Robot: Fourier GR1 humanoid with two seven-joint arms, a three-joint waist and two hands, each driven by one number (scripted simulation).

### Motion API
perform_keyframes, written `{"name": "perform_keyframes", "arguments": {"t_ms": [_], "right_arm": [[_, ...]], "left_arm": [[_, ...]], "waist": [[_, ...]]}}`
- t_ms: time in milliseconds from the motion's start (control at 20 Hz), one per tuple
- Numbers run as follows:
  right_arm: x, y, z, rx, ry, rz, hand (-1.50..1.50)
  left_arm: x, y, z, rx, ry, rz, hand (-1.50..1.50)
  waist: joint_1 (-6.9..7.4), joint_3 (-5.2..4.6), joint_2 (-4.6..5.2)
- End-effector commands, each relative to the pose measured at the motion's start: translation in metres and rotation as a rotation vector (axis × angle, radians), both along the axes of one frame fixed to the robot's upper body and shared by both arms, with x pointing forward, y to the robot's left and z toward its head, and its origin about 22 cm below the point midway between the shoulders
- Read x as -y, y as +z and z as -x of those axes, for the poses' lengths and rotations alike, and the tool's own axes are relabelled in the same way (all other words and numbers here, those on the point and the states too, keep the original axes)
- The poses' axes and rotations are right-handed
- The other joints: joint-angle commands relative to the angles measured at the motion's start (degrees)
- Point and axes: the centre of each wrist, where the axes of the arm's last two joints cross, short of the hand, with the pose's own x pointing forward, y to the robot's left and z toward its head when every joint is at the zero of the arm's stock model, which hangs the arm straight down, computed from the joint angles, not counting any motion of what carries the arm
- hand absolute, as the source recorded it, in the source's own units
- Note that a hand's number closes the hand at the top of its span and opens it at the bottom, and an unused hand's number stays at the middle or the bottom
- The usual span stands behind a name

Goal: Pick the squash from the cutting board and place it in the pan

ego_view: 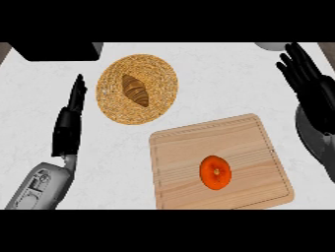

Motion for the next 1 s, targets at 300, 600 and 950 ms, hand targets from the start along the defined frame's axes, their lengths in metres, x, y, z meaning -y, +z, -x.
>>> {"name": "perform_keyframes", "arguments": {"t_ms": [300, 600, 950], "right_arm": [[0.034, -0.024, 0.04, 0.085, -0.165, 0.377, 1.5], [0.012, -0.064, 0.154, 0.117, -0.155, 0.136, -1.5], [0.027, -0.043, 0.165, 0.111, -0.097, 0.413, -1.5]], "left_arm": [[0.025, -0.009, 0.03, -0.068, -0.184, 0.19, 0.0], [0.01, -0.018, 0.061, -0.096, -0.226, 0.233, 0.0], [0.017, -0.014, 0.068, -0.054, -0.278, 0.224, 0.0]], "waist": [[-2.41, -0.71, -0.18], [-0.98, -0.04, -0.01], [0.37, -0.06, 0.32]]}}
